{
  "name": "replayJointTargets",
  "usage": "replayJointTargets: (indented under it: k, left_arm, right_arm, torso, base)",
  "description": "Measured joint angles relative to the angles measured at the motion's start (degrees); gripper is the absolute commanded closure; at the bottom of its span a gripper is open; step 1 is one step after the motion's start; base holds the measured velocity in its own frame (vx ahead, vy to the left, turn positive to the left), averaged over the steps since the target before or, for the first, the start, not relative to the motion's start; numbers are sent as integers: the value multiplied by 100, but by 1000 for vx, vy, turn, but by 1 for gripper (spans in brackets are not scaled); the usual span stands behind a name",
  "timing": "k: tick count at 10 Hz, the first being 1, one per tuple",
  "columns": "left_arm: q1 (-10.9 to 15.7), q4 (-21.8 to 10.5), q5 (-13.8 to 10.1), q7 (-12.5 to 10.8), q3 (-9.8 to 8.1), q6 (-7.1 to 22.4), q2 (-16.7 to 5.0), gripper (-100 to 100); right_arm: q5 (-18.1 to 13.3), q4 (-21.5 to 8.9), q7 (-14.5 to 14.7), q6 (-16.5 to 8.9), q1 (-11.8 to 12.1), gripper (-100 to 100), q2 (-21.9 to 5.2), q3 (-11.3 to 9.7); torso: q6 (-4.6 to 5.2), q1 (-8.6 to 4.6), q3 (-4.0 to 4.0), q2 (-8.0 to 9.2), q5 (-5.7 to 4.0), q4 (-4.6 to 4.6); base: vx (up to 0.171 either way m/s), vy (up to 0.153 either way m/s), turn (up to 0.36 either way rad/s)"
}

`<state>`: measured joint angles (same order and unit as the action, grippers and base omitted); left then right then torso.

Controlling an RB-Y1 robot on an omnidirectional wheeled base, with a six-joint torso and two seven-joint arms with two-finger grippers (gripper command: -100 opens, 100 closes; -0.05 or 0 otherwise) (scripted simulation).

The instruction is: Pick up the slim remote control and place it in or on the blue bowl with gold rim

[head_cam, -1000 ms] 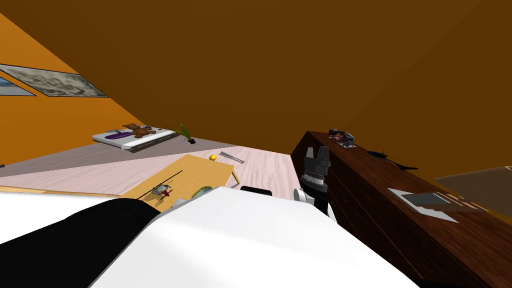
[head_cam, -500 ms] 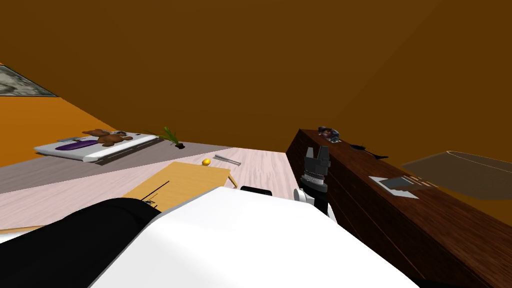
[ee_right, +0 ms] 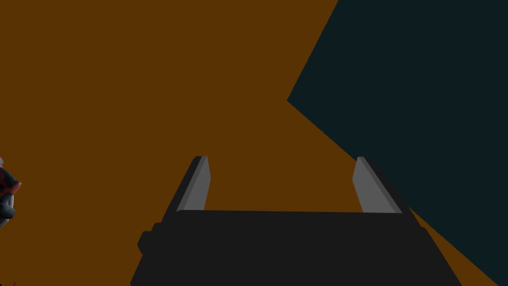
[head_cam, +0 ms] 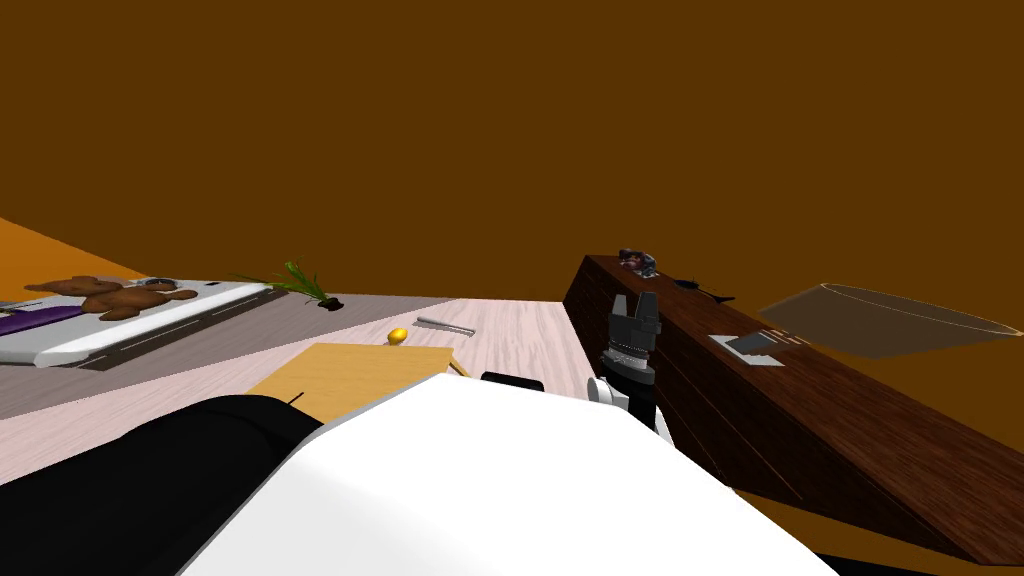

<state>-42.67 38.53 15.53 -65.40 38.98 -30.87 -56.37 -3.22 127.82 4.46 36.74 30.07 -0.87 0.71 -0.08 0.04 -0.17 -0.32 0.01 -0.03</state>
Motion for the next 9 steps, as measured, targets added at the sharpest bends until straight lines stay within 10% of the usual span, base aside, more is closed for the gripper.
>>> replayJointTargets:
  k: [2, 3, 4, 9]
  left_arm:
    - [270, -327, 83, -179, 14, -115, 89, -100]
    - [292, -358, 89, -189, 16, -137, 101, 0]
    - [290, -354, 89, -188, 15, -135, 99, -100]
    - [372, -414, 77, 80, -15, 149, 509, -100]
  right_arm:
    - [0, 0, 0, 0, 1, 0, 0, 1]
    - [0, 0, 0, 0, 1, 0, 0, 1]
    - [0, 0, 0, 0, 1, 0, 0, 1]
    - [0, 0, 0, 0, 1, 0, 0, 1]
  torso:
    - [-6, 14, -1, -1, 5, 0]
    - [-11, -1, 3, 6, 1, 0]
    - [-11, -12, 6, 12, -1, 2]
    - [-11, -1, 8, 14, 2, 2]
  base:
    - [24, 52, -126]
    - [3, 7, 4]
    - [4, 41, 4]
    - [6, 52, -1]
